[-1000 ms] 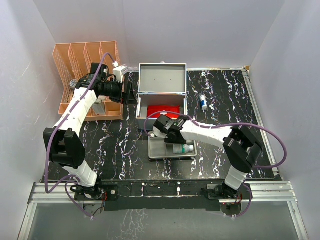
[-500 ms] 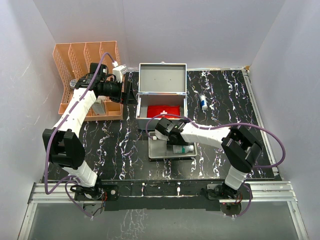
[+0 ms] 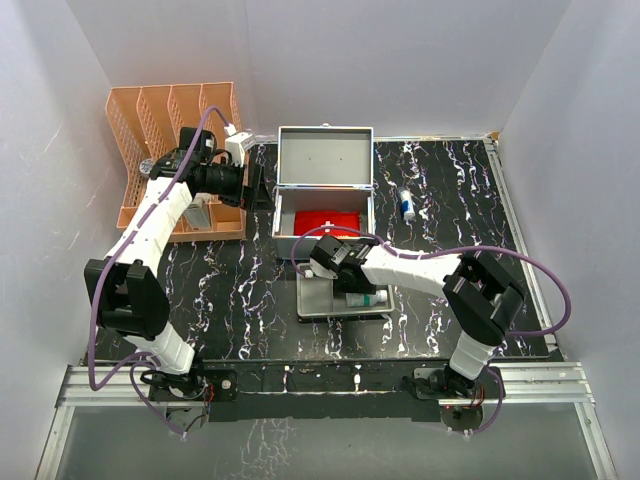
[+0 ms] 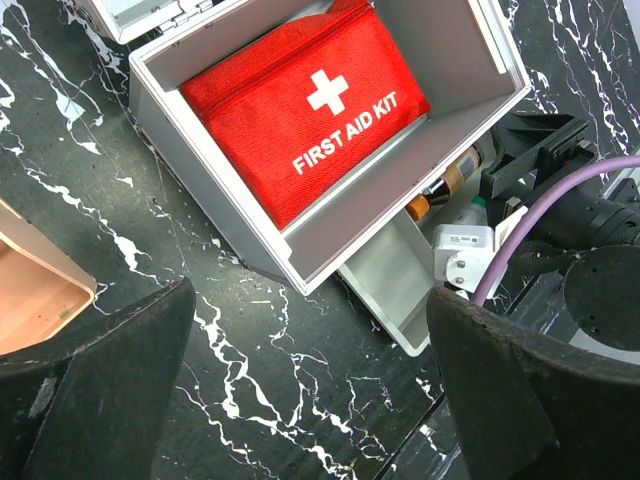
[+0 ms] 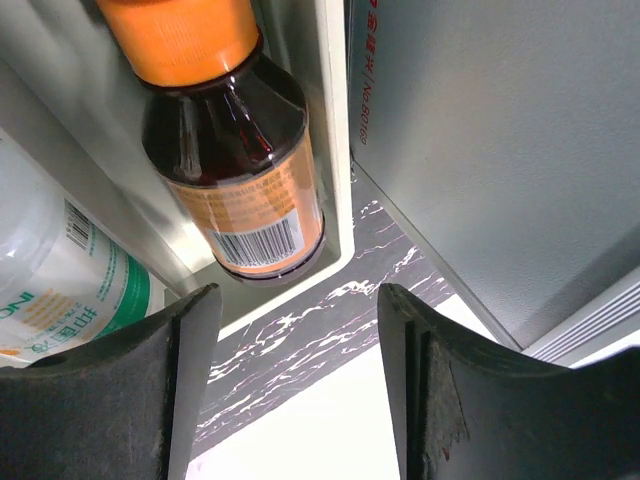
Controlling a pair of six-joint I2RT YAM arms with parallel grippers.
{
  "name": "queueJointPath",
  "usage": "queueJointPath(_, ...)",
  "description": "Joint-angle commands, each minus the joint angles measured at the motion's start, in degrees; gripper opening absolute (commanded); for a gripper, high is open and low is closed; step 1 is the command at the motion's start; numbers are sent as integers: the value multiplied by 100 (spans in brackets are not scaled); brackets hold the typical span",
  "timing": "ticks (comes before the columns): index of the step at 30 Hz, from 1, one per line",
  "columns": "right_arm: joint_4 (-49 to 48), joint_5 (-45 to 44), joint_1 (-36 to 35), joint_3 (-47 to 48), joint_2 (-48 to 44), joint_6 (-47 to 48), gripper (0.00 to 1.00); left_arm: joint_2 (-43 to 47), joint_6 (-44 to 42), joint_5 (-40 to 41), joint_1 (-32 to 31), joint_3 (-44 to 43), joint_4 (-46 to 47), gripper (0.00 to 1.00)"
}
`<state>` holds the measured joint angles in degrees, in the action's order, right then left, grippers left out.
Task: Organize the medicine kit
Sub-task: Place the pill bottle in the medicine box compartment.
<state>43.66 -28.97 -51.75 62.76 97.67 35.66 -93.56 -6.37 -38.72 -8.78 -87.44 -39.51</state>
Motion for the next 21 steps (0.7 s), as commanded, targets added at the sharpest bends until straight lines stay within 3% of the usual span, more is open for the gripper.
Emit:
queueJointPath(1,-111,-116,-37,215,-92,-88,61,387,-44,-211,34,47,-119,99)
queueJointPath(13,165,-716,-63,2381,-799,-928,61,396,-156,-104,43,-1,-309,99)
queueJointPath(18,-544,-1614,-44,2852,-1154,-755,79,386,-247,1,64,-154,-486,99)
queueJointPath(21,-1142,-1732,108,2799,-1249,-684,82,386,-240,47,70,-241,-497,99)
